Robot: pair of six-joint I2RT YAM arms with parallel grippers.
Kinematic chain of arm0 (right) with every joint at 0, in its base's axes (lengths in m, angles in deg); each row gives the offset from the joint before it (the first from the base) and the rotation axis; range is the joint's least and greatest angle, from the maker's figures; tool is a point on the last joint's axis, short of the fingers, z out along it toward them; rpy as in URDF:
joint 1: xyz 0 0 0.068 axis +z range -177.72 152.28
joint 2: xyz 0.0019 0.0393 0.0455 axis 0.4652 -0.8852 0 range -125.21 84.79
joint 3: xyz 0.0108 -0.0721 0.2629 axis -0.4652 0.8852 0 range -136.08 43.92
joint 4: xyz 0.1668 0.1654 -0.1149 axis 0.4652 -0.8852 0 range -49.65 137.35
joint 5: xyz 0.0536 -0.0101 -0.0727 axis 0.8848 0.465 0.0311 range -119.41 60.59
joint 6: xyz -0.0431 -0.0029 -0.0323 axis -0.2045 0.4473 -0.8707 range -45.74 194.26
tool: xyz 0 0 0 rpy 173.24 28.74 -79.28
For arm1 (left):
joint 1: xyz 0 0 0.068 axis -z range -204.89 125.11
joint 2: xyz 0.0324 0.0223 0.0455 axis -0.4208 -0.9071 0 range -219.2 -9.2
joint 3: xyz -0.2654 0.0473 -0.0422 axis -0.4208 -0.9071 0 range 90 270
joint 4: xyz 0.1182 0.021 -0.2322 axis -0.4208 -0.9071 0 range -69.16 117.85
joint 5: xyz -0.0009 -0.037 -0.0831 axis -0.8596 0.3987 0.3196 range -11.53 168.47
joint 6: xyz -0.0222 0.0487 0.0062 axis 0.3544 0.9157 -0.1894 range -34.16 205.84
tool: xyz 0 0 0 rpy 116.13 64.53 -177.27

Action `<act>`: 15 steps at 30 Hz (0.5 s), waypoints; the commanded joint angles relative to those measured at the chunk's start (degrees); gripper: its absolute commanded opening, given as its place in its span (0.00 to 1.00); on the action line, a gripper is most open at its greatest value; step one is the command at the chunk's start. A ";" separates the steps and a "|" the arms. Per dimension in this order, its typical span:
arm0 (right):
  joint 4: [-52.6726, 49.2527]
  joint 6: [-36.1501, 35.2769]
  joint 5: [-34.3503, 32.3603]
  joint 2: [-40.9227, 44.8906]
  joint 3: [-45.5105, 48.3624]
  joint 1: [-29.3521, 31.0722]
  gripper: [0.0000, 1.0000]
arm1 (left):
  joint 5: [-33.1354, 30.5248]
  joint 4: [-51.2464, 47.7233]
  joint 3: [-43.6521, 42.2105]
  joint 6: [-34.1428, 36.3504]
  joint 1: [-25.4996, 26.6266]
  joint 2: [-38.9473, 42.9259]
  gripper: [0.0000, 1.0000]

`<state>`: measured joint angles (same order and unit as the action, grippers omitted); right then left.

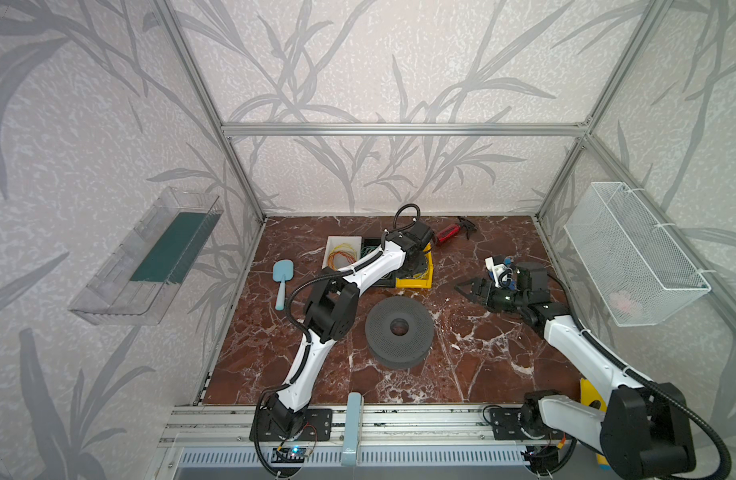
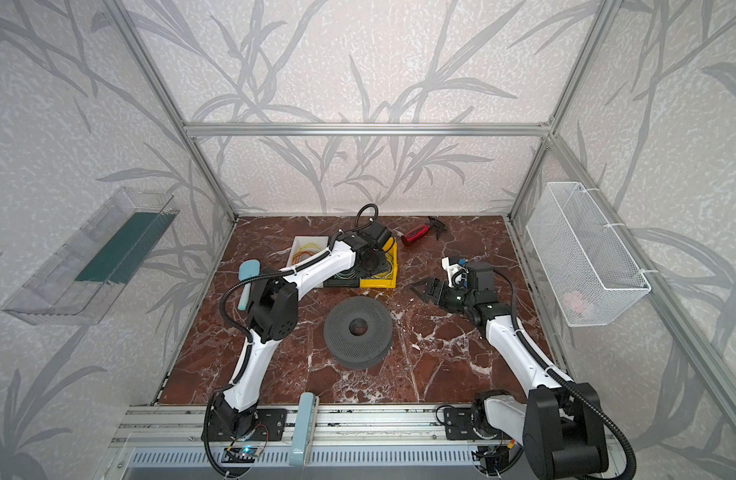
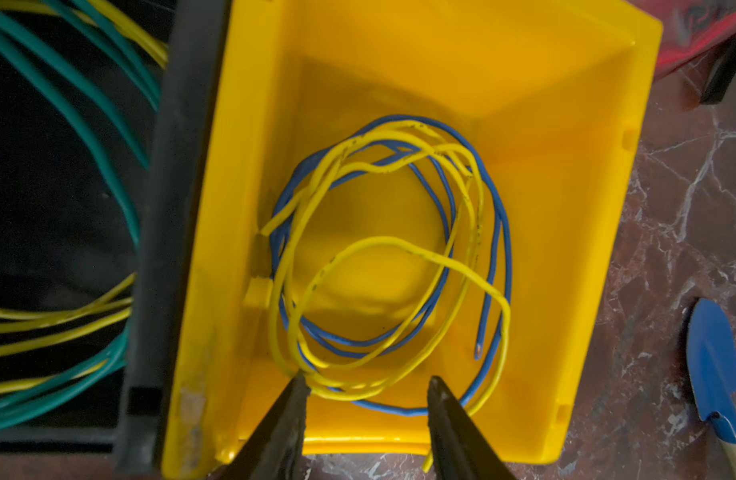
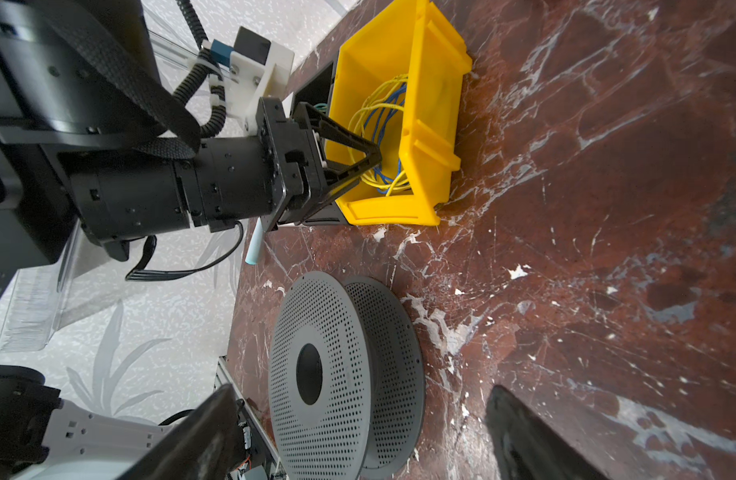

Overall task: Wrap the cables
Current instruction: 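Lower the left gripper into the yellow bin onto the yellow wire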

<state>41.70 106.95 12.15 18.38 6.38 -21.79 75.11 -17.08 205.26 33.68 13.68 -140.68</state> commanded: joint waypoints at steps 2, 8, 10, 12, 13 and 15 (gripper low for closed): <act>-2.64 -1.82 -1.04 2.23 -0.72 -0.35 0.92 | -2.71 -1.03 2.12 -1.19 -0.15 -1.46 0.46; -3.61 -2.27 -1.11 3.48 -0.71 -0.47 0.92 | -2.31 -1.77 2.97 -1.48 0.34 -1.06 0.46; -3.56 -2.28 -1.37 3.57 -0.67 -0.48 0.92 | -2.79 -1.46 1.52 -1.87 0.44 0.48 0.46; -3.28 -2.29 -1.44 3.57 -0.44 -0.48 0.92 | -2.76 -0.10 -0.99 -2.97 0.55 2.69 0.47; -3.23 -2.33 -1.40 3.58 -0.37 -0.48 0.92 | -2.94 0.44 -2.09 -3.40 0.69 3.66 0.47; -2.84 -1.99 -1.40 3.61 -0.31 -0.48 0.92 | -4.03 0.49 -3.65 -4.63 0.92 5.43 0.47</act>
<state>39.23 105.66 10.99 21.13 6.38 -22.12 73.93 -16.30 203.31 31.93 14.07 -139.83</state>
